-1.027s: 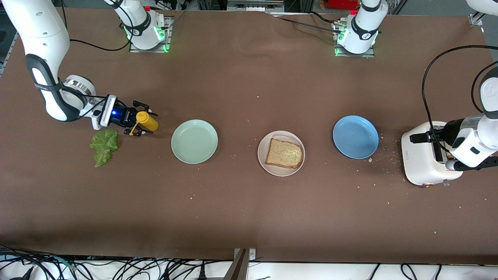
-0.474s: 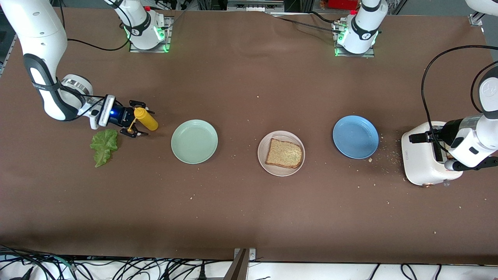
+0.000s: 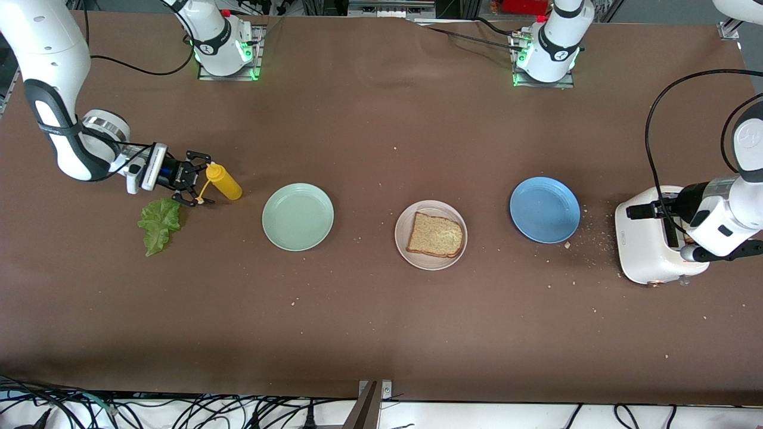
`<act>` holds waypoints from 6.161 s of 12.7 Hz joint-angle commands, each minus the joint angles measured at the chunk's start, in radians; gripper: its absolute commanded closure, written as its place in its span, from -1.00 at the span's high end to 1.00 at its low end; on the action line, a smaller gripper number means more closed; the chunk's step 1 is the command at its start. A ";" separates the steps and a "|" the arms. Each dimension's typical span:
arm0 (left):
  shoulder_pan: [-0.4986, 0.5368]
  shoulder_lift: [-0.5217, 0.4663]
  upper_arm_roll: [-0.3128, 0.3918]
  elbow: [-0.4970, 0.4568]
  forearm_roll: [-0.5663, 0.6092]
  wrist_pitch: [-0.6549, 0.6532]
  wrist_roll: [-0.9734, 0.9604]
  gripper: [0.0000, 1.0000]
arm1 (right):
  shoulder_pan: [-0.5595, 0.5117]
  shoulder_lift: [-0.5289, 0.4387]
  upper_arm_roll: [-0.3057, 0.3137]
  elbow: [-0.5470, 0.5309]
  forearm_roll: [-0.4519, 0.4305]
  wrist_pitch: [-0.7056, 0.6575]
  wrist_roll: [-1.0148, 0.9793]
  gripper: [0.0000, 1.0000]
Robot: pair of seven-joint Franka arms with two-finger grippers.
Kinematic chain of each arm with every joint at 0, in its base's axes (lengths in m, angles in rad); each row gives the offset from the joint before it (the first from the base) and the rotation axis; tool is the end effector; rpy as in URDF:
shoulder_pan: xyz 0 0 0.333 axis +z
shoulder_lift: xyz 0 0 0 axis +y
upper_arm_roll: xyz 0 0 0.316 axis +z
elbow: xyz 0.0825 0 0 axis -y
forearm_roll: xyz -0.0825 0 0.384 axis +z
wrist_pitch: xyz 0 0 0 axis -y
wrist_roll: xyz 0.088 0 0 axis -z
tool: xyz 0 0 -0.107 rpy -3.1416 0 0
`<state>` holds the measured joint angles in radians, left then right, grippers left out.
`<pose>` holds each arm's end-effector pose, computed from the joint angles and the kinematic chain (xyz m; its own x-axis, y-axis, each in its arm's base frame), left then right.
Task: Make sandwich in beige plate with both arms
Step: 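Set the yellow bottle upright on the table and open the right gripper, then reach the right gripper down over the green lettuce leaf, then grasp the lettuce leaf stem with the right gripper and lift it, then carry the lettuce leaf with the right gripper over the beige plate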
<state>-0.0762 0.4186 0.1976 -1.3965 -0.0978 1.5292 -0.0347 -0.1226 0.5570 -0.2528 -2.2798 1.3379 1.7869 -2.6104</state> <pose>0.6485 0.0477 0.4519 0.9493 0.1526 -0.2747 0.1603 -0.9870 0.0057 0.4404 -0.0983 0.1036 0.2929 0.3407 0.8934 0.9422 -0.2615 -0.2093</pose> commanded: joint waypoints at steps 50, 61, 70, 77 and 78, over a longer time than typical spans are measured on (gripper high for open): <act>-0.013 -0.003 -0.001 -0.012 0.033 -0.006 -0.017 1.00 | -0.135 -0.028 0.323 0.249 -1.468 0.566 2.649 -1.00; -0.013 -0.001 -0.001 -0.010 0.033 -0.006 -0.017 1.00 | -0.135 -0.150 0.401 0.423 -1.471 0.329 2.644 -1.00; 0.007 -0.007 0.009 -0.015 0.036 -0.009 -0.005 1.00 | -0.135 -0.193 0.619 0.723 -1.372 -0.081 2.998 -1.00; 0.102 -0.011 0.006 -0.021 0.165 -0.024 0.214 0.95 | -0.135 -0.198 0.929 0.744 -1.318 0.000 3.564 -1.00; 0.119 -0.008 0.006 -0.021 0.165 -0.017 0.237 0.97 | -0.134 -0.197 0.966 0.737 -1.316 0.040 3.631 -1.00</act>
<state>0.0034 0.4224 0.2121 -1.4064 0.0408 1.5099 0.1182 -0.2420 0.3650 0.6560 -1.5388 0.0068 1.7822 0.9143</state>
